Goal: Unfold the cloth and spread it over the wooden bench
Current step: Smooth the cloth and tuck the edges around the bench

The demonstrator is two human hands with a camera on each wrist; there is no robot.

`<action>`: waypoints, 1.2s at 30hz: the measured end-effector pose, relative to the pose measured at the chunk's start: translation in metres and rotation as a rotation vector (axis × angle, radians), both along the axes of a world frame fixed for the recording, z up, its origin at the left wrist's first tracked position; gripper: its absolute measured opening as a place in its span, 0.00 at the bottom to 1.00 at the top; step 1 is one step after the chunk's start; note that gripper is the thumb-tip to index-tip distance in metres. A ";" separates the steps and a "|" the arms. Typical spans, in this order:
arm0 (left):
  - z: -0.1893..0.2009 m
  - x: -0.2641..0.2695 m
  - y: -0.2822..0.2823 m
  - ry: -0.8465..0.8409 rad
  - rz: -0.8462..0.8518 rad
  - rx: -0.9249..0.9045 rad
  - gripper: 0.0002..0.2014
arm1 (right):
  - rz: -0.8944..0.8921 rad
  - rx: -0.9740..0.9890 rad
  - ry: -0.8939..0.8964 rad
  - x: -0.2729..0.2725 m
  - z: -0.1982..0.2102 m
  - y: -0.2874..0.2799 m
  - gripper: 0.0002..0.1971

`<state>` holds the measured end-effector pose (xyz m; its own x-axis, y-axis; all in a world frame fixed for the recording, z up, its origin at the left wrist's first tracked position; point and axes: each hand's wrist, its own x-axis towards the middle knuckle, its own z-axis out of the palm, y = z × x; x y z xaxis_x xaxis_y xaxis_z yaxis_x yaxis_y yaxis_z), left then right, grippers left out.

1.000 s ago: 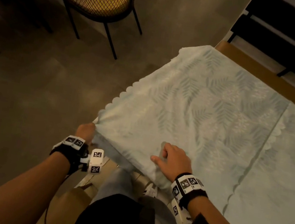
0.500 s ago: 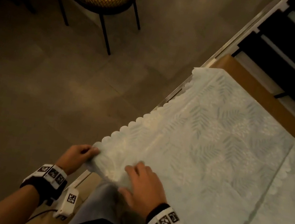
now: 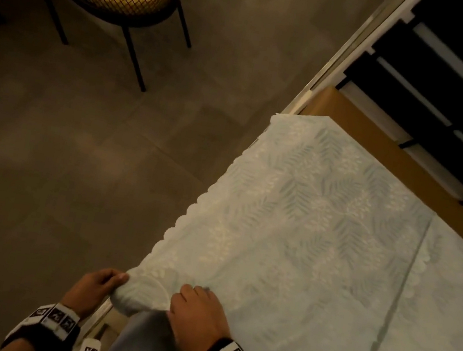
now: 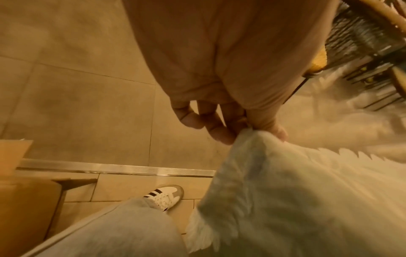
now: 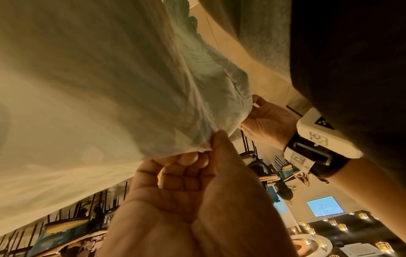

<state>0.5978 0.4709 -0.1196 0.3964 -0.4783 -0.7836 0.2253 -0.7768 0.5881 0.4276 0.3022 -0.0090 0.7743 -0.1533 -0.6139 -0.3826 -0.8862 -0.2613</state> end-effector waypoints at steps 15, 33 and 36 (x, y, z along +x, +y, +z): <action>-0.020 0.012 -0.021 -0.287 -0.441 0.197 0.07 | -0.275 0.179 -0.211 -0.051 0.021 -0.002 0.15; 0.116 -0.155 -0.128 -0.943 -1.514 -0.380 0.22 | -0.928 -0.159 -0.020 -0.436 0.020 -0.033 0.35; 0.109 -0.159 -0.111 -0.980 -1.493 -0.529 0.06 | -0.870 -0.207 -0.111 -0.451 0.006 -0.039 0.26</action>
<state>0.4389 0.3600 -0.0107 -0.3668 -0.8996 -0.2370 -0.9112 0.2961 0.2863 -0.0234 0.2634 -0.0032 0.3857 -0.8123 -0.4376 -0.9224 -0.3283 -0.2035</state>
